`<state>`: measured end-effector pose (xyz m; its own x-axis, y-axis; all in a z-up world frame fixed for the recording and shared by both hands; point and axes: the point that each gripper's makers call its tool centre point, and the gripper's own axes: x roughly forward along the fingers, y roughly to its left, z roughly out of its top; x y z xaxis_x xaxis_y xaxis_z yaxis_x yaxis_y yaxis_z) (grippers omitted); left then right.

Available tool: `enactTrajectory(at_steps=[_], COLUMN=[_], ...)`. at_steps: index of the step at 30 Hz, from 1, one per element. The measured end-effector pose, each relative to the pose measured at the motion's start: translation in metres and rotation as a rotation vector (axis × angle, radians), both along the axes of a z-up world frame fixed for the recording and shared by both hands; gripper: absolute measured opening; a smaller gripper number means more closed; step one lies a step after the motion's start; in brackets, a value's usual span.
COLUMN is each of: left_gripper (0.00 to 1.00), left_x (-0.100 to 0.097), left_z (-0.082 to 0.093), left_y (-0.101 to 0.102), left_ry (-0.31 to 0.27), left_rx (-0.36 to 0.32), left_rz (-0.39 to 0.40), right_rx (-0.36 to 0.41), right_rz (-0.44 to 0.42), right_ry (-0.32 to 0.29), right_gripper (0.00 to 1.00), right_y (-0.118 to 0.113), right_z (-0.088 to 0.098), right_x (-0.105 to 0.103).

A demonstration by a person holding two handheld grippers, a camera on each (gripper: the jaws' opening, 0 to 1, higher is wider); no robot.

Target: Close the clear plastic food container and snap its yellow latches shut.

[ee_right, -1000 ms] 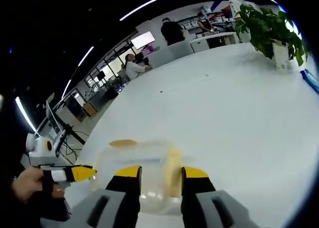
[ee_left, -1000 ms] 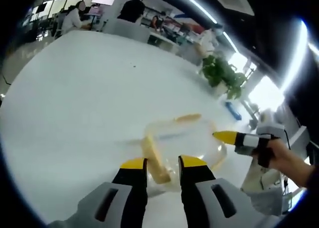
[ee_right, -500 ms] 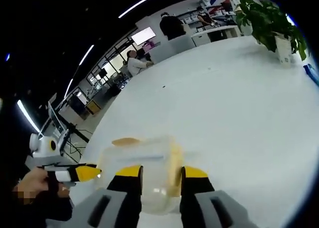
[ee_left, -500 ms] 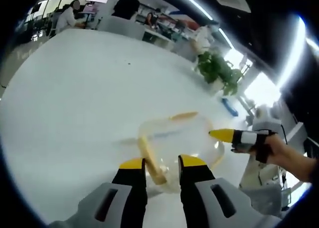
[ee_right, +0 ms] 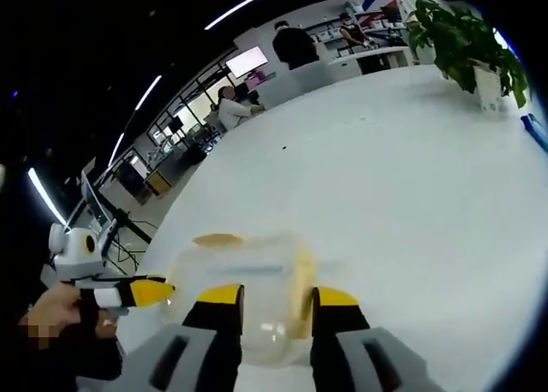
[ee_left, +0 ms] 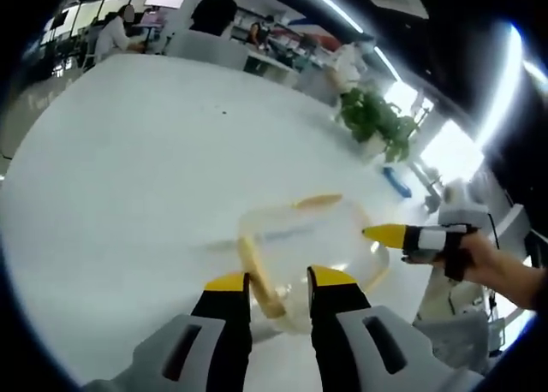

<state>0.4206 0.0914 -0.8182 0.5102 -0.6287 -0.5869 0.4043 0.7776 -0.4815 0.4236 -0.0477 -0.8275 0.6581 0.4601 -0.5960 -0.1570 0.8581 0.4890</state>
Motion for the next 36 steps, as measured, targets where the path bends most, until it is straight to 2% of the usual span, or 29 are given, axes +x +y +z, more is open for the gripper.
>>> enactTrajectory(at_steps=[4, 12, 16, 18, 20, 23, 27, 33, 36], left_gripper=[0.23, 0.23, 0.24, 0.24, 0.25, 0.25, 0.24, 0.32, 0.38], left_x=[-0.001, 0.002, 0.001, 0.001, 0.002, 0.002, 0.005, 0.006, 0.003], left_z=[0.001, 0.000, 0.001, 0.000, 0.000, 0.001, 0.004, 0.009, 0.011], left_y=[0.001, 0.002, 0.002, 0.004, 0.003, 0.002, 0.007, 0.009, 0.008], left_ry=[-0.029, -0.018, -0.023, -0.011, -0.007, -0.002, -0.022, -0.061, -0.088], left_rx=[0.026, 0.021, 0.027, 0.015, 0.011, 0.015, 0.048, 0.096, 0.155], left_rz=[-0.011, -0.009, 0.004, 0.012, 0.010, 0.012, 0.027, -0.001, -0.061], right_rx=[0.000, 0.005, -0.023, -0.055, -0.063, -0.020, -0.012, -0.027, -0.052], right_rz=[-0.012, -0.031, -0.019, 0.019, 0.026, 0.001, -0.006, -0.014, -0.002], right_ry=[-0.011, -0.024, -0.074, -0.105, -0.104, -0.076, -0.071, -0.101, -0.121], right_gripper=[0.29, 0.29, 0.32, 0.36, 0.39, 0.42, 0.42, 0.42, 0.42], right_y=[0.001, 0.001, 0.004, 0.008, 0.010, 0.011, 0.009, -0.002, -0.005], right_z=[0.001, 0.003, 0.004, 0.004, 0.004, 0.000, 0.001, 0.013, 0.018], right_x=[-0.003, -0.003, -0.004, -0.007, -0.007, -0.009, -0.011, -0.008, -0.006])
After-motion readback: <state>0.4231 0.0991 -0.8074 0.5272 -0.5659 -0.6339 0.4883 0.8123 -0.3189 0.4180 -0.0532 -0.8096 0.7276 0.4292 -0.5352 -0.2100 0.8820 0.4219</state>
